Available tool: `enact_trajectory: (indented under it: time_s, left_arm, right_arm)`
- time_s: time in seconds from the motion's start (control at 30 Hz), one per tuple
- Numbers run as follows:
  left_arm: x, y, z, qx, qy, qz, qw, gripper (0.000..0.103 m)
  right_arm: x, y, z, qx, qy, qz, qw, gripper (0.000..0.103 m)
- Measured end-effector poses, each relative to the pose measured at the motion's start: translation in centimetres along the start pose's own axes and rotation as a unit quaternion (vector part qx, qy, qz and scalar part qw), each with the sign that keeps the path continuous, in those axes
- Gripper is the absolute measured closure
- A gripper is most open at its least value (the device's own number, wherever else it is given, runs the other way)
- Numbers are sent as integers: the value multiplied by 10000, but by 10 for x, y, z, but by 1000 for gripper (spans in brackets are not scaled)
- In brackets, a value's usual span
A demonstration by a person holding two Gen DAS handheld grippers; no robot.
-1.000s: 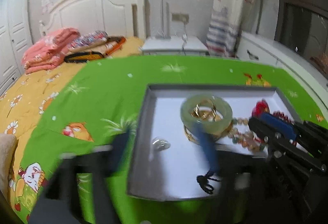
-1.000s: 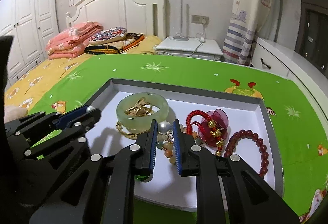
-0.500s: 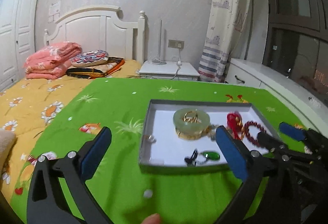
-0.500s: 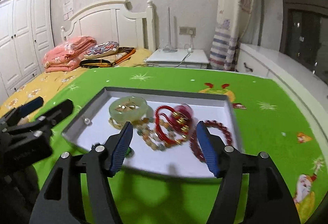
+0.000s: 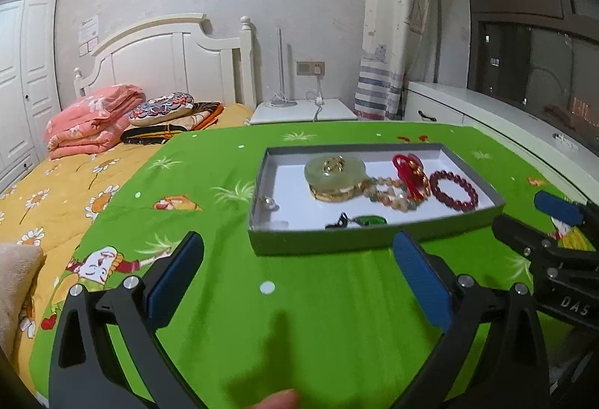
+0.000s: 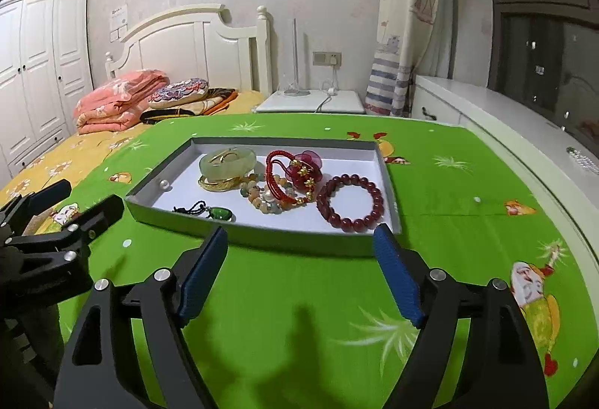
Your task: Organize jewelry
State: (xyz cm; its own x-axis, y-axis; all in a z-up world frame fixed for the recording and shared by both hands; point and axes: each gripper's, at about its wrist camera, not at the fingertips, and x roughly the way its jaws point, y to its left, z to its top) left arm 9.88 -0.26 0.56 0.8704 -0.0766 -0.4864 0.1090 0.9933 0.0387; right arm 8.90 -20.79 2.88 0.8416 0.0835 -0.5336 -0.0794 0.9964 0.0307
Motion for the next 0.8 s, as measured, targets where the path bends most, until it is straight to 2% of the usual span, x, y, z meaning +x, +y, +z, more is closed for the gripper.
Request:
enact_trajectory:
  time_s: [0.8]
  left_arm:
    - [-3, 0, -5, 66, 10, 47, 10000, 5]
  right_arm:
    - [-1, 0, -6, -78, 57, -134, 9999, 23]
